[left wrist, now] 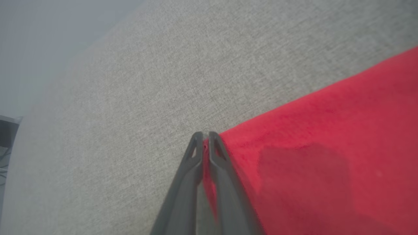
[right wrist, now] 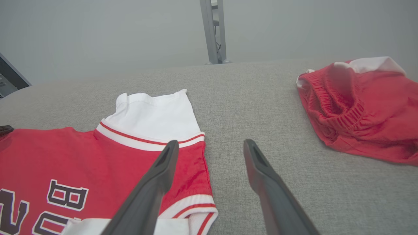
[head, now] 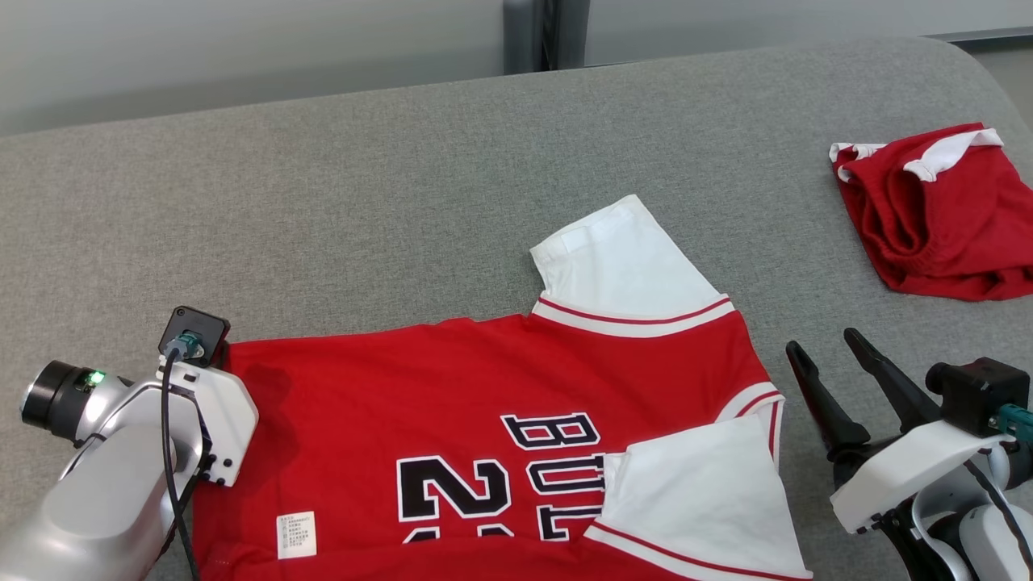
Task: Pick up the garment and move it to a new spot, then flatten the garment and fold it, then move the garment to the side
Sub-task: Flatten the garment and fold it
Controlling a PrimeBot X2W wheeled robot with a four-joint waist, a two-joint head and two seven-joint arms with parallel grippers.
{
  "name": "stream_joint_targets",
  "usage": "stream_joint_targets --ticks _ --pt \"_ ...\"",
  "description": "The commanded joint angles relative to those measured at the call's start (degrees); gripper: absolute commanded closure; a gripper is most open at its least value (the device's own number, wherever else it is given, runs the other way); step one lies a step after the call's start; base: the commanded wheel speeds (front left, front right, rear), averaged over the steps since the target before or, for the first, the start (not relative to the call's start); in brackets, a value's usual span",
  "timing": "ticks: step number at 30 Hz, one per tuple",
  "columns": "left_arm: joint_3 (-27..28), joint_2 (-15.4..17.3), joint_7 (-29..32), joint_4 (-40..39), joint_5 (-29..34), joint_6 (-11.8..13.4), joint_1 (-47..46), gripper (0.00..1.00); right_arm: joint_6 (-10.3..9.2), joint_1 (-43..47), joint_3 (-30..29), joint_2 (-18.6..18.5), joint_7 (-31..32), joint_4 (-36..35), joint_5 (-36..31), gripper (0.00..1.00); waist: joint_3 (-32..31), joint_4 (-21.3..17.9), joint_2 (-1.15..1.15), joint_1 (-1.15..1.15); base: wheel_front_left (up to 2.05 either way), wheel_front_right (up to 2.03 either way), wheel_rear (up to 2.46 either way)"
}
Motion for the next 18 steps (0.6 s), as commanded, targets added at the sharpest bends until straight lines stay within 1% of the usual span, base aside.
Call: stream_joint_targets --ticks 1,4,10,18 --pt "-0.18 0.29 0.19 0.9 -0.22 -0.18 -0.47 1.0 0.01 -0.5 -0.04 -0.28 -0.32 0.19 0.31 0.0 0.03 0.03 0.0 0.0 0.0 0.0 0.0" --pt "-0.29 -0.29 -0.25 1.86 -0.29 -0.65 -0.73 1.0 0.01 -0.25 -0.15 -0.42 -0.39 0.42 0.17 0.0 -0.06 0.3 0.0 0.0 0.0 0.0 0.0" --pt "0.15 -1.72 -3.44 2.08 -0.6 -0.68 -0.83 1.0 0.01 -1.56 -0.96 -1.5 -0.32 0.83 -0.94 0.0 -1.35 2.06 0.0 0.0 0.0 0.0 0.0" --pt "-0.16 -3.78 -7.65 -1.39 0.34 0.57 -1.35 1.0 0.01 -7.51 -2.06 -2.83 2.94 3.01 -2.7 0.0 -2.15 6.43 0.0 0.0 0.0 0.0 0.0"
